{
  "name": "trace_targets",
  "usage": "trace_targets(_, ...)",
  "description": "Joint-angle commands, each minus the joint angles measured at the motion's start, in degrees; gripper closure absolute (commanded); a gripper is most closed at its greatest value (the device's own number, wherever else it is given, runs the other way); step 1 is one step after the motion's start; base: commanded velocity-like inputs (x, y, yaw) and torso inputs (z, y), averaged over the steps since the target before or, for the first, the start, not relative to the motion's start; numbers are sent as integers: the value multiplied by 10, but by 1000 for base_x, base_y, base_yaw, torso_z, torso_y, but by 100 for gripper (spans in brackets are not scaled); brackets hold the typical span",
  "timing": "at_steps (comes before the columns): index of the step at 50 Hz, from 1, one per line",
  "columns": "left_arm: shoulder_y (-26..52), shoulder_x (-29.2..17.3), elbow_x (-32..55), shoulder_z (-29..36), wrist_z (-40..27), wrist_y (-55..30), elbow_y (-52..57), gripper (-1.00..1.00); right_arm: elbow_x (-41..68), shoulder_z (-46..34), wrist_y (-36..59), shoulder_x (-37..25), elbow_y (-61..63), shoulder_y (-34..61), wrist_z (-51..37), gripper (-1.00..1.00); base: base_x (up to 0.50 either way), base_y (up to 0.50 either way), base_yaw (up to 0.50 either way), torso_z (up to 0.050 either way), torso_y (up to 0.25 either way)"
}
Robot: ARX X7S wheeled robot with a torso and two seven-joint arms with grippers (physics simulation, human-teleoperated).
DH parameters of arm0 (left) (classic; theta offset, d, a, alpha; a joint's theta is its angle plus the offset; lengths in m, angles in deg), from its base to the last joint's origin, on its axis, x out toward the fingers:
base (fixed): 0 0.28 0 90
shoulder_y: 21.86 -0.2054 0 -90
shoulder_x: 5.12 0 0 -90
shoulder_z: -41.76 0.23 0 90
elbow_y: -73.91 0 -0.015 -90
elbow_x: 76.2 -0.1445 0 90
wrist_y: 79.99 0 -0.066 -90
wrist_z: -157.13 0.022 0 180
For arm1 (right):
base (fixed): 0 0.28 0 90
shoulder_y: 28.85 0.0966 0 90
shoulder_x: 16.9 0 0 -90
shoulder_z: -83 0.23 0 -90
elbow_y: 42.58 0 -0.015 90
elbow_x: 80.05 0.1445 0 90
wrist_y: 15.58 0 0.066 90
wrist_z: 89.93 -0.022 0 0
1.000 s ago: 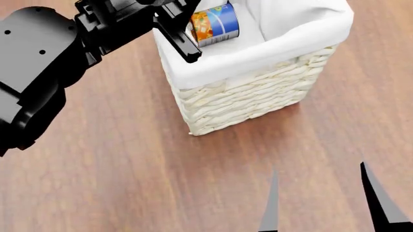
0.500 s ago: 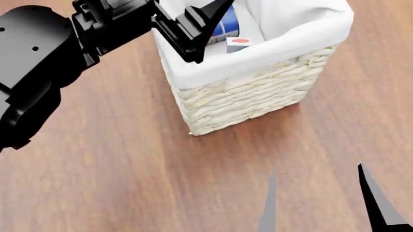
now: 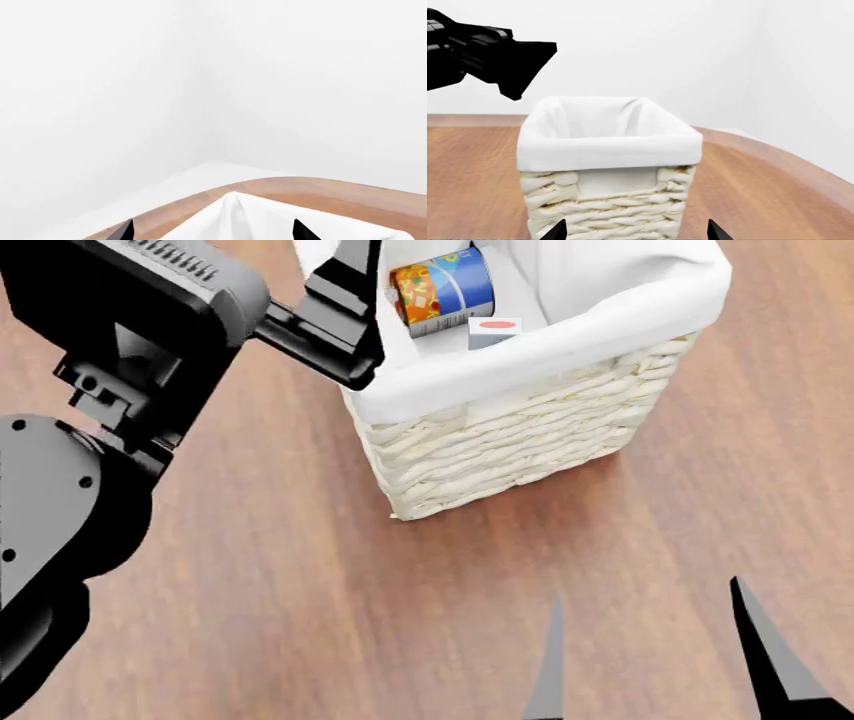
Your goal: Pick up the alphabet soup and the cream cheese box, and put them in the basket.
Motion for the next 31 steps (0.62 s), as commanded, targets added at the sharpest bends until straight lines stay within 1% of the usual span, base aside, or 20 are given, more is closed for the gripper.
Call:
trace_targets(1,-120,-61,-34,-3,-114,17,208,-100,7,6,-2,11,-8,-3,9,-100,0,0,0,0,0)
trace_targets(2,-129,-64,-62,5,-119,37,206,-100,7,6,2,12,-4,-2,9,-100,0,0,0,0,0)
trace_targets(3,-131,-65,-64,6,-121,35,207,-100,6,7,2,12,-4,-2,9,-100,0,0,0,0,0)
trace_targets(6,-149,-69,-53,0,-127,41,217,-100,4,7,0,14,-7,-7,8,-100,0,0,0,0,0)
trace_targets(9,-166,-77,-64,9,-136,40,243,-100,1,7,-2,18,-13,-13,7,-100,0,0,0,0,0)
trace_targets(12,-169,-84,-66,14,-139,32,273,-100,7,9,4,14,-6,-7,11,-100,0,0,0,0,0)
trace_targets(20,-179,-103,-43,4,-161,7,362,-100,14,14,0,20,-17,-8,20,-100,0,0,0,0,0)
trace_targets(25,-180,-103,-30,1,-156,11,362,-100,17,16,3,22,-14,-6,24,-100,0,0,0,0,0)
trace_targets(26,-179,-104,-41,5,-158,10,362,-100,17,17,6,21,-10,-4,25,-100,0,0,0,0,0)
trace_targets(31,-180,-107,-37,3,-162,6,374,-100,13,18,6,20,-11,-9,23,-100,0,0,0,0,0)
